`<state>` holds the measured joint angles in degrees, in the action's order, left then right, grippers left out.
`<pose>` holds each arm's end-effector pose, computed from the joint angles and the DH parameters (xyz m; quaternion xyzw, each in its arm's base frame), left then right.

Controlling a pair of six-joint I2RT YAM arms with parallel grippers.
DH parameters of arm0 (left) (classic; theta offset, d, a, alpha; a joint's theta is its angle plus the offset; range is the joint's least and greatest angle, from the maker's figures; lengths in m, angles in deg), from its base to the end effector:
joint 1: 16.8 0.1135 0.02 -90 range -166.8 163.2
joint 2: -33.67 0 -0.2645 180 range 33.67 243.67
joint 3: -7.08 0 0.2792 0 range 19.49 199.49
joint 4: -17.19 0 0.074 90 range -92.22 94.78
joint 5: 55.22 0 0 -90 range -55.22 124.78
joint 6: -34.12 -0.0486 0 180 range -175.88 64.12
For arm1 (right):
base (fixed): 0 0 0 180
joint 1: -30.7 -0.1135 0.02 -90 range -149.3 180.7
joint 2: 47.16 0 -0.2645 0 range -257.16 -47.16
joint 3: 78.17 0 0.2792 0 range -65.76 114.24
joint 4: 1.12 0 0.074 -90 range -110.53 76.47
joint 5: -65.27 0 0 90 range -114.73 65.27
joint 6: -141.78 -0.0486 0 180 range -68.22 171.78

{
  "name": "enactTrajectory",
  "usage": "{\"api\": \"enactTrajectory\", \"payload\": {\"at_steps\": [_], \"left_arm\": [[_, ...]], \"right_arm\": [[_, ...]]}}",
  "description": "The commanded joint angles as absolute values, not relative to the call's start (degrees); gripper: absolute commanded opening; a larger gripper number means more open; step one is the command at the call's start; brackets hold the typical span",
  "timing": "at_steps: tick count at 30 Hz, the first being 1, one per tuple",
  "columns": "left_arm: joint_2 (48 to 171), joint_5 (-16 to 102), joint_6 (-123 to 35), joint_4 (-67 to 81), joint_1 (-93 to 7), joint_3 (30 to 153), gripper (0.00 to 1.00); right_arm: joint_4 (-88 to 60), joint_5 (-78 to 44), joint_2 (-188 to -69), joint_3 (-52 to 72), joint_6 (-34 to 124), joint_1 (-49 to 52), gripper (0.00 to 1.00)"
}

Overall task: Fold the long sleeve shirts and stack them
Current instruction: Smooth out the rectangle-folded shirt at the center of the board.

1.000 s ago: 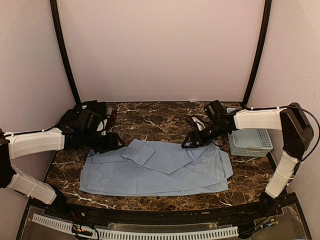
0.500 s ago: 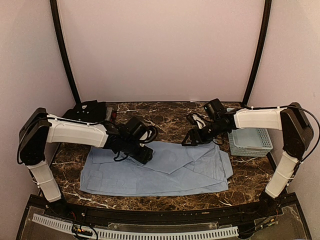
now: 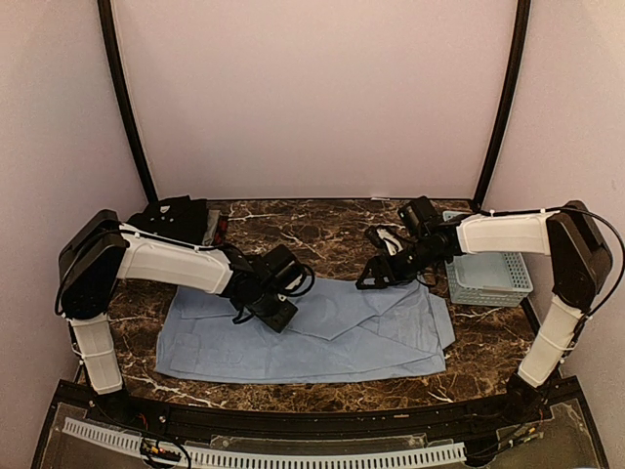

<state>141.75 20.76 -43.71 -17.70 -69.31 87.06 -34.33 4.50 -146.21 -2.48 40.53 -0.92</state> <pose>0.2549 -0.3129 0.1255 0.3060 0.9157 -0.0237 0.2593 0.3129 0.2205 0.1669 -0.2353 0.8993 0.3267 0.1707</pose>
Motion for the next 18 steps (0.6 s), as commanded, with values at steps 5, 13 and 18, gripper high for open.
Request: {"api": "enactTrajectory", "payload": {"at_steps": [5,13,18], "left_arm": [[141.55,21.81,-42.20,-19.67,-69.30,83.75,0.35],[139.98,23.42,-40.19,-17.74,-69.30,81.73,0.03],[137.17,24.22,-39.61,-17.26,-69.26,81.46,0.00]], "right_arm": [[-33.67,4.01,-146.17,-3.35,40.70,-0.83,0.73],[-33.03,4.27,-145.79,-4.55,40.31,-0.85,0.73],[-33.30,3.94,-145.05,-5.01,40.35,-0.85,0.73]]}}
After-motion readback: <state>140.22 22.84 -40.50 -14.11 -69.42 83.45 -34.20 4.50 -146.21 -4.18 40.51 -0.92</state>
